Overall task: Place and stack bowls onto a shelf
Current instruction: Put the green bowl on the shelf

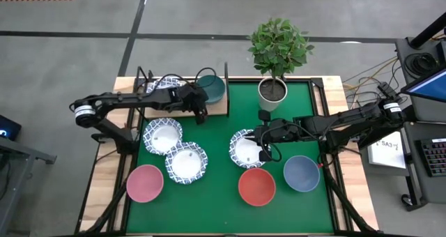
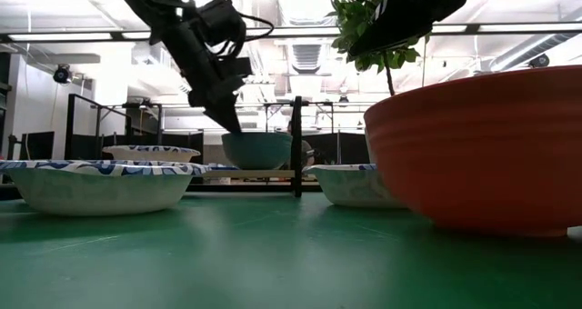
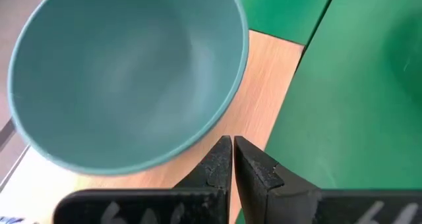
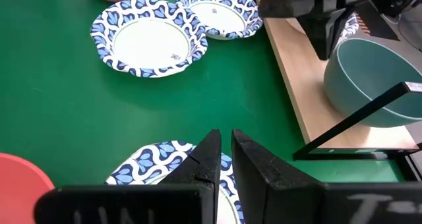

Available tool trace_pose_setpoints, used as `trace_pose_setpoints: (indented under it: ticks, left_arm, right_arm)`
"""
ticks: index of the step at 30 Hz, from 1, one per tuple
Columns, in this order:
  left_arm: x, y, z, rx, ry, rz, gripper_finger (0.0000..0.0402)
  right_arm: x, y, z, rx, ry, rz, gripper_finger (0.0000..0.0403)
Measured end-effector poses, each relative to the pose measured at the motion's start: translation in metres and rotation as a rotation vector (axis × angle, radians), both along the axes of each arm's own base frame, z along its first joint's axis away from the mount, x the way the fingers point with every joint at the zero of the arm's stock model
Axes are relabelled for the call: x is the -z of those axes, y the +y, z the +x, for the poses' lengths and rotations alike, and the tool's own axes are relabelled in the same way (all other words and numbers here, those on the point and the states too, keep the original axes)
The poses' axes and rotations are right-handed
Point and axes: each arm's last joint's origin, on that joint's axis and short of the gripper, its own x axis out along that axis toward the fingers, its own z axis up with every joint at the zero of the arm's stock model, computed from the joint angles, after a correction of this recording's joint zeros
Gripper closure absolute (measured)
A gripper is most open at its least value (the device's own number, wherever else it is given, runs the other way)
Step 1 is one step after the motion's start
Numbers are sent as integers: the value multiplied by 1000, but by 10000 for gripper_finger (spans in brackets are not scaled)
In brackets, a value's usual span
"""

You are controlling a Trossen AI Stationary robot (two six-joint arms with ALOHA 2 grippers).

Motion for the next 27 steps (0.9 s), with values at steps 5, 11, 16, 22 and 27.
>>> trace_pose_setpoints:
  ticks: [5,11,16,22,27]
  left_arm:
    - [-7,-2,-2,-4,-35,7,402]
    - [-19,8,4,-8,-120,150,402]
    - [-18,32,-2,-128,-33,329,402]
    - [-7,48,-17,-176,76,261,402]
    - [-1,49,-25,-183,149,216,402]
  right_arm:
    - [0,0,0,0,0,0,376]
    - [0,0,0,0,-3,0,376]
    - [0,0,0,2,-3,4,376]
    - [0,0,0,2,-3,4,376]
    - [0,0,0,2,-2,3,376]
